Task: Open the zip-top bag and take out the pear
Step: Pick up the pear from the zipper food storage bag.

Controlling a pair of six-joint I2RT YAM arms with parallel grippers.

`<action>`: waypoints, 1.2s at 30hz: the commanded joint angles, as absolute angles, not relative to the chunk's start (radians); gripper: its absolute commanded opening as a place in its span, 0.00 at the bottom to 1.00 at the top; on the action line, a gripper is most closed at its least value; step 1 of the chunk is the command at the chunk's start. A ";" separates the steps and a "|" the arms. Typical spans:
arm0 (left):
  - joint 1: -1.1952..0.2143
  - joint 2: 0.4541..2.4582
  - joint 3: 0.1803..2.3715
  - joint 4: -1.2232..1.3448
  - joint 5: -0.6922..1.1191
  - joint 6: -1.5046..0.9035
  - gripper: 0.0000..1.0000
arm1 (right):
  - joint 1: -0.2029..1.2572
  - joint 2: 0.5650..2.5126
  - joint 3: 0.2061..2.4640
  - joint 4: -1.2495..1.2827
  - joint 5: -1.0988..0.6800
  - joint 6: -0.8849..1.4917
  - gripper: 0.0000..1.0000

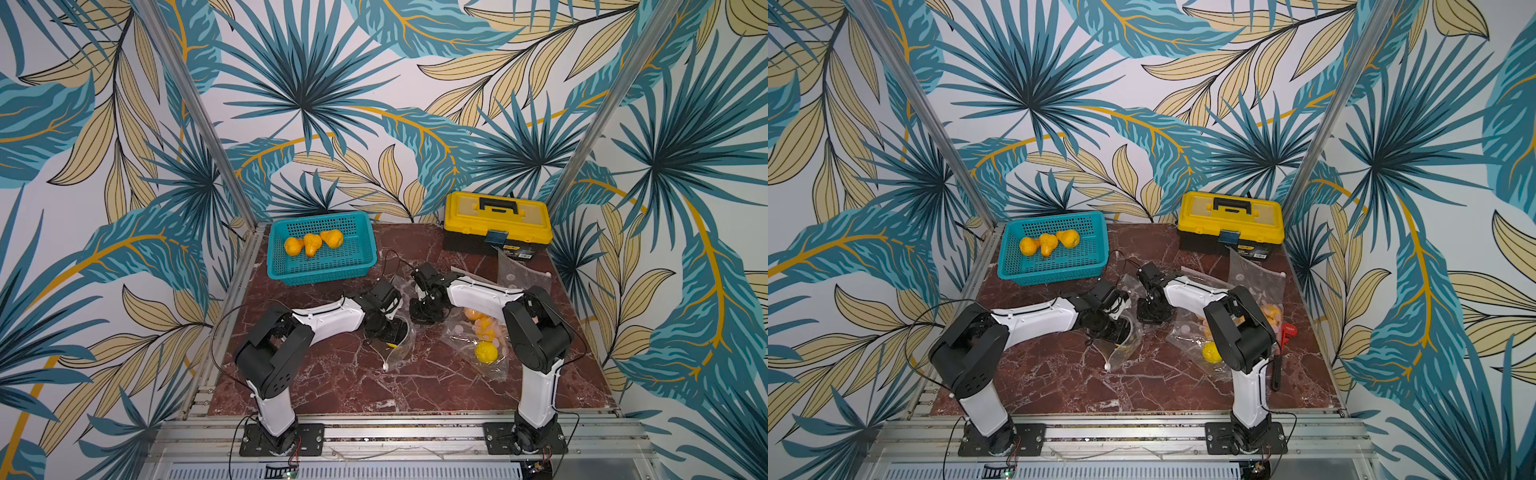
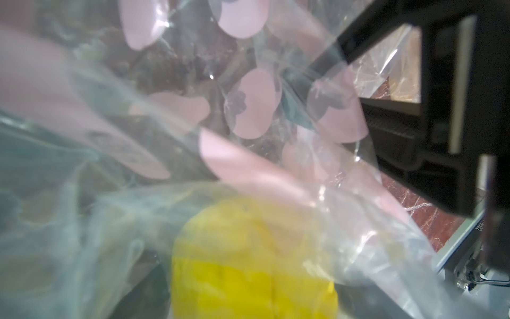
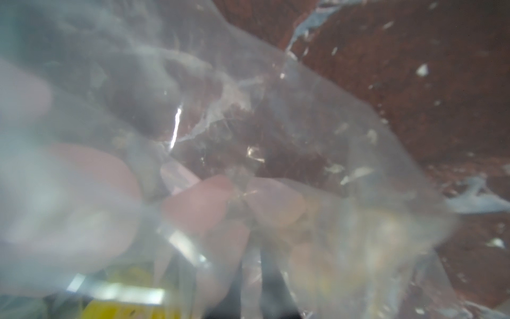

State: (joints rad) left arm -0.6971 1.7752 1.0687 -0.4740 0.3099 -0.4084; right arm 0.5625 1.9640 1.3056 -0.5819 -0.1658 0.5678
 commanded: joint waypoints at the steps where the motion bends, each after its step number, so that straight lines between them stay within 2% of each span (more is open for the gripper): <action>1: -0.710 1.786 1.079 -0.531 0.280 -0.395 0.82 | 0.563 2.036 1.275 -0.645 -0.133 0.554 0.17; 4: -0.711 1.739 1.072 -0.533 0.239 -0.402 0.73 | 0.563 2.037 1.273 -0.646 -0.128 0.552 0.17; 7: -0.709 1.674 1.069 -0.555 0.203 -0.404 0.69 | 0.563 2.040 1.271 -0.649 -0.117 0.552 0.17; 14: -0.692 1.525 1.037 -0.640 0.165 -0.417 0.69 | 0.557 2.062 1.271 -0.653 -0.097 0.550 0.17; 26: -0.586 1.286 0.983 -0.706 0.202 -0.434 0.71 | 0.547 2.074 1.256 -0.657 -0.091 0.543 0.17; 31: -0.568 1.253 0.992 -0.706 0.219 -0.433 0.75 | 0.546 2.080 1.252 -0.656 -0.095 0.544 0.17; 36: -0.565 1.285 0.982 -0.708 0.207 -0.429 0.72 | 0.543 2.026 1.237 -0.642 -0.096 0.552 0.17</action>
